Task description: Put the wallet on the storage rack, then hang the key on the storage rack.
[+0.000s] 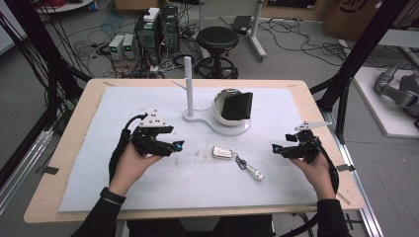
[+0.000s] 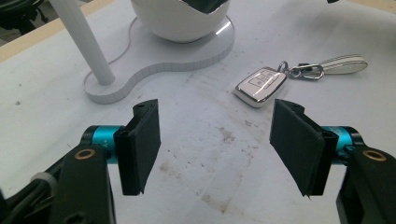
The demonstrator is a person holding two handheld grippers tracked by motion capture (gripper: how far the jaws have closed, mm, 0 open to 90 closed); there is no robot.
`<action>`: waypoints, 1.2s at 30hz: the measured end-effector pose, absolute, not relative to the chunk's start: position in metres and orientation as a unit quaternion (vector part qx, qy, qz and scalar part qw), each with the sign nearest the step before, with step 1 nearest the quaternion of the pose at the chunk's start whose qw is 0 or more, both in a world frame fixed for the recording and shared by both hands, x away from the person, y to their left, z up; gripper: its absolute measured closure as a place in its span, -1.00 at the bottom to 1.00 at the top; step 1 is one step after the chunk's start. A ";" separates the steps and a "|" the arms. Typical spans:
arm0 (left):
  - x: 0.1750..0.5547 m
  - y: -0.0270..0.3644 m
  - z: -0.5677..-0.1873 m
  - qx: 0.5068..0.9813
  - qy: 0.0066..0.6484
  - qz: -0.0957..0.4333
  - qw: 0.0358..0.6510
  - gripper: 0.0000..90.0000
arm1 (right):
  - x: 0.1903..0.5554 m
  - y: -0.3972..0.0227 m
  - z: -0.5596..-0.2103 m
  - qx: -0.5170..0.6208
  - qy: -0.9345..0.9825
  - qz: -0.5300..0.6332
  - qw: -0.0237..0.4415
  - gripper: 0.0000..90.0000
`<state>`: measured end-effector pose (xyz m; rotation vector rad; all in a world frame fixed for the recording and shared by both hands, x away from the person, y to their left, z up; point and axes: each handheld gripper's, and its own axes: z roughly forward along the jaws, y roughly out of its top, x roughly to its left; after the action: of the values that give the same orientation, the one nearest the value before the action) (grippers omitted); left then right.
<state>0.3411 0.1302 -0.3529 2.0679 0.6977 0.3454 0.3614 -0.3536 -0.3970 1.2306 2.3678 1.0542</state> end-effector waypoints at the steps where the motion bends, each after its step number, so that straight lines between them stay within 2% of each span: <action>1: 0.342 0.131 -0.354 0.836 0.285 0.137 0.448 -0.25 | 0.362 -0.353 -0.397 0.424 0.817 0.365 0.137 -0.54; 9: 0.341 0.124 -0.357 0.841 0.277 0.130 0.446 -0.25 | 0.362 -0.353 -0.398 0.423 0.819 0.364 0.135 -0.54; 19: 0.338 0.063 -0.361 0.864 0.197 0.087 0.454 -0.22 | 0.361 -0.355 -0.399 0.423 0.818 0.367 0.131 -0.54; 24: 0.338 0.037 -0.366 0.877 0.152 0.081 0.449 -0.04 | 0.362 -0.355 -0.397 0.422 0.817 0.371 0.133 -0.54; 30: 0.346 -0.007 -0.381 0.888 0.110 0.066 0.442 0.31 | 0.361 -0.356 -0.396 0.420 0.816 0.376 0.132 -0.54; 36: 0.357 -0.040 -0.399 0.900 0.079 0.071 0.422 0.43 | 0.362 -0.358 -0.397 0.421 0.815 0.377 0.129 -0.54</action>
<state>0.3570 -0.0402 -0.3994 2.2537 0.1984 0.1788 0.3618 -0.3582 -0.3973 1.2231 2.3703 1.0961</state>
